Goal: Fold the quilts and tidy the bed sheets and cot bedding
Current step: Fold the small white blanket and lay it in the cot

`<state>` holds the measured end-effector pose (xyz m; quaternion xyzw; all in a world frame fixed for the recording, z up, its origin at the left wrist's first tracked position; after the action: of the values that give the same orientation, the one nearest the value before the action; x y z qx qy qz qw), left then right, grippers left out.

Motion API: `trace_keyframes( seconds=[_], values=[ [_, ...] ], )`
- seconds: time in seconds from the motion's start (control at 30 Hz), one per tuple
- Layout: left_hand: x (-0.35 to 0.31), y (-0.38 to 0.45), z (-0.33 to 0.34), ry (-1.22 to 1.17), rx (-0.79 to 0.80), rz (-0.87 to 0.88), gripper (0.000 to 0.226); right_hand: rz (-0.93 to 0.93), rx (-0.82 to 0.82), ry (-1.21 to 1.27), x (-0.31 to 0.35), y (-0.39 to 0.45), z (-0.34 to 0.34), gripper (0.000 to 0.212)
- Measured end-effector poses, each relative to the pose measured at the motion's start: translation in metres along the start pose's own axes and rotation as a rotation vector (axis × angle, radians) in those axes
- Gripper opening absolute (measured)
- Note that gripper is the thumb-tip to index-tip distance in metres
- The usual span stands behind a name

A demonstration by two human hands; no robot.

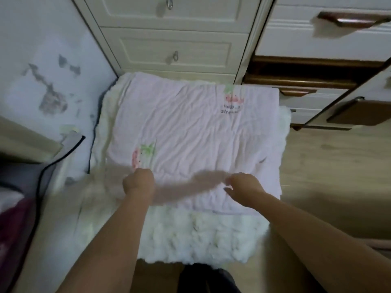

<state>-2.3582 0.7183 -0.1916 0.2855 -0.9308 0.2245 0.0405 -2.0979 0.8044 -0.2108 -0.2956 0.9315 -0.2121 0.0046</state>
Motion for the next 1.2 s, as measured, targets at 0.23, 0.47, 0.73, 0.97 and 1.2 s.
trace_keyframes(
  seconds=[0.23, 0.47, 0.73, 0.97, 1.2],
  values=[
    [-0.091, 0.068, 0.024, -0.287, -0.383, 0.230, 0.076, 0.148, -0.424, -0.004, -0.009, 0.087, 0.027, 0.071],
    [-0.084, 0.073, 0.061, -0.274, 0.142, 0.291, 0.078, 0.217, 0.027, -0.038, -0.015, 0.093, 0.060, 0.068],
    [0.034, -0.039, -0.039, -0.166, 0.164, 0.175, 0.044, -0.171, 0.158, -0.069, 0.101, 0.067, -0.064, 0.033],
    [0.149, -0.194, -0.069, -0.355, 0.096, -0.281, 0.041, -0.730, 0.070, -0.158, 0.260, -0.013, -0.127, 0.033],
    [0.198, -0.397, -0.026, -0.636, 0.010, -0.730, 0.045, -1.233, 0.139, -0.326, 0.405, -0.194, -0.100, 0.028]
  ],
)
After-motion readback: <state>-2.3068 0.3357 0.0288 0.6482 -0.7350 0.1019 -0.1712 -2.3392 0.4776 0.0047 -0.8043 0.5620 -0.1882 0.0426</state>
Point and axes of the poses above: each hand's wrist, its own y-axis towards the middle knuckle, its own z-axis out of the palm, x = y × z, the point moved 7 cm from there along y, towards the middle knuckle, and after that the axes turned 12 degrees about -x, right-handed, at the moved point
